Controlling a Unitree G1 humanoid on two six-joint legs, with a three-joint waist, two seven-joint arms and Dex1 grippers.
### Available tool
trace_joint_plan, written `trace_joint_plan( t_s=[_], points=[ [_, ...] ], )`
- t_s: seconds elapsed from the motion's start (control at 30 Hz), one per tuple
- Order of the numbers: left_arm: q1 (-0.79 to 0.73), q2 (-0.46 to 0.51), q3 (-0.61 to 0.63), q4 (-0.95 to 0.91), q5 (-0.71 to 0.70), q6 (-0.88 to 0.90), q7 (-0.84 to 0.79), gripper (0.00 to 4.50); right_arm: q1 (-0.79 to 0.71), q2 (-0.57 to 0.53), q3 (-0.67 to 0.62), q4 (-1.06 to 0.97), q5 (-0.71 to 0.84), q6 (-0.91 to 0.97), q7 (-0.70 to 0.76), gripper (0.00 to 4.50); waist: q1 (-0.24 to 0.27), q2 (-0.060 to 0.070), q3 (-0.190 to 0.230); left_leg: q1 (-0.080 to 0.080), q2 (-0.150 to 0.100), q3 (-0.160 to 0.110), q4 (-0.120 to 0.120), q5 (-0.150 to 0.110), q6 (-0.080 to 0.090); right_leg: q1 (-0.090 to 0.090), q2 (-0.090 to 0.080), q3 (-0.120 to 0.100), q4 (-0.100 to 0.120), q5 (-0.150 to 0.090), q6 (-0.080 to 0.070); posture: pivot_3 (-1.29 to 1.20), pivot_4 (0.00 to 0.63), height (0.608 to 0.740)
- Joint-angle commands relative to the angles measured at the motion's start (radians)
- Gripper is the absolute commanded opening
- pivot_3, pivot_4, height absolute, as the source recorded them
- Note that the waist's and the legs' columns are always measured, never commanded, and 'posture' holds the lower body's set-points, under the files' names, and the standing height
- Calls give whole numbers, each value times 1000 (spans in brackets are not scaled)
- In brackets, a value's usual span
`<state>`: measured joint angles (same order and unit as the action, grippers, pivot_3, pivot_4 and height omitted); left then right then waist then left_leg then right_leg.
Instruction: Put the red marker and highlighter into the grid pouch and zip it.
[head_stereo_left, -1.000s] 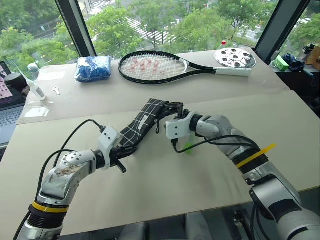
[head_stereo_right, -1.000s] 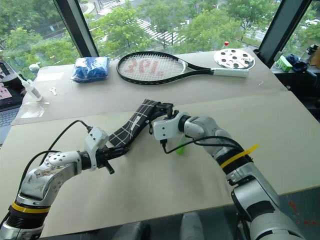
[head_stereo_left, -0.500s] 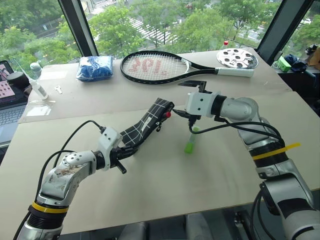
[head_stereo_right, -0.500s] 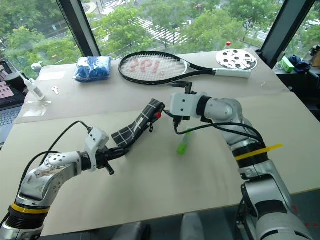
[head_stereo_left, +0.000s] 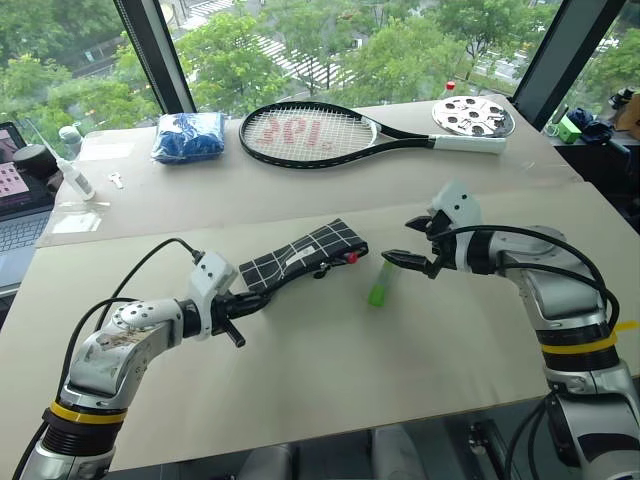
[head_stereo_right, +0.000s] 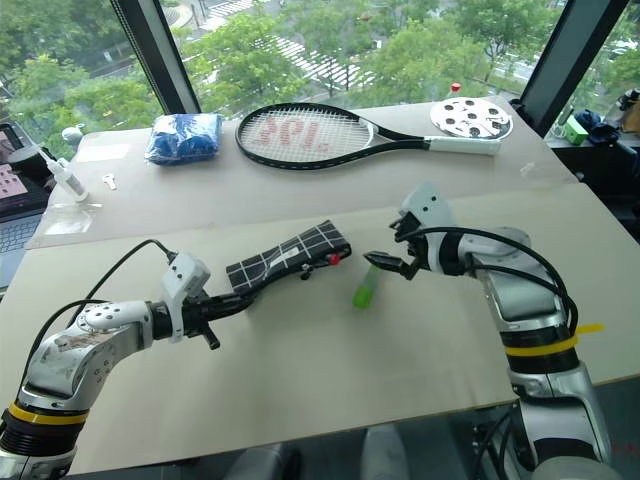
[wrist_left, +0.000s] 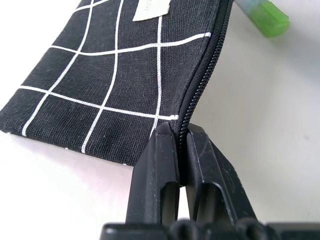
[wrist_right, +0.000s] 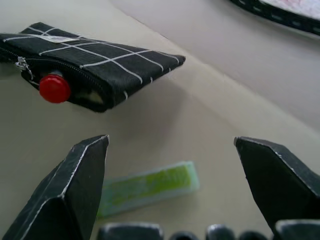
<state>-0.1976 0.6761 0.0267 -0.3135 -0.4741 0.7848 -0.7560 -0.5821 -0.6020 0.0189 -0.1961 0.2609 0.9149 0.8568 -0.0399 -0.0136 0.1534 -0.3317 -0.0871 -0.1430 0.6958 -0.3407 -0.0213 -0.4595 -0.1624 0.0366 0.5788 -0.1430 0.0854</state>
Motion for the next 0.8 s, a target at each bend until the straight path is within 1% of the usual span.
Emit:
trace_joint_plan(
  t_s=[0.03,0.13,0.23,0.37,0.47,0.57,0.8],
  points=[
    [-19,-1,25,-2,-7,-19,2,0,56,81,-37,-153,42,230,-150,4449,3,0,0,0,0,0,0,0,0,0,0,0,0,0,0,0,150,740],
    [-33,-13,15,7,-4,-23,7,0,67,179,-95,-196,46,378,-271,4449,10,0,0,-1,-1,0,2,0,0,0,-1,0,0,1,1,0,150,740],
    [-44,-21,6,20,4,-32,5,0,106,239,-80,-242,18,453,-372,4449,18,0,0,-1,-1,0,3,0,0,0,-1,0,0,1,1,0,150,740],
    [-44,-27,1,24,8,-41,7,0,128,259,-73,-270,-19,476,-473,4449,22,0,0,-1,-1,0,3,0,0,0,-1,0,0,1,1,0,150,740],
    [-38,-33,-4,22,11,-45,11,0,124,272,-68,-291,-18,495,-507,4449,22,0,0,-1,-1,0,3,0,0,0,-1,0,0,1,1,0,150,740],
    [-35,-41,-7,21,15,-48,16,0,135,307,-58,-299,-27,502,-558,4449,19,0,0,-1,-1,0,3,0,0,0,-1,0,0,1,1,0,150,740],
    [-27,-51,-9,11,14,-45,30,0,112,383,-30,-265,-40,490,-632,4449,18,0,0,-1,-1,0,3,0,0,0,-1,0,0,1,1,0,150,740]
  ],
)
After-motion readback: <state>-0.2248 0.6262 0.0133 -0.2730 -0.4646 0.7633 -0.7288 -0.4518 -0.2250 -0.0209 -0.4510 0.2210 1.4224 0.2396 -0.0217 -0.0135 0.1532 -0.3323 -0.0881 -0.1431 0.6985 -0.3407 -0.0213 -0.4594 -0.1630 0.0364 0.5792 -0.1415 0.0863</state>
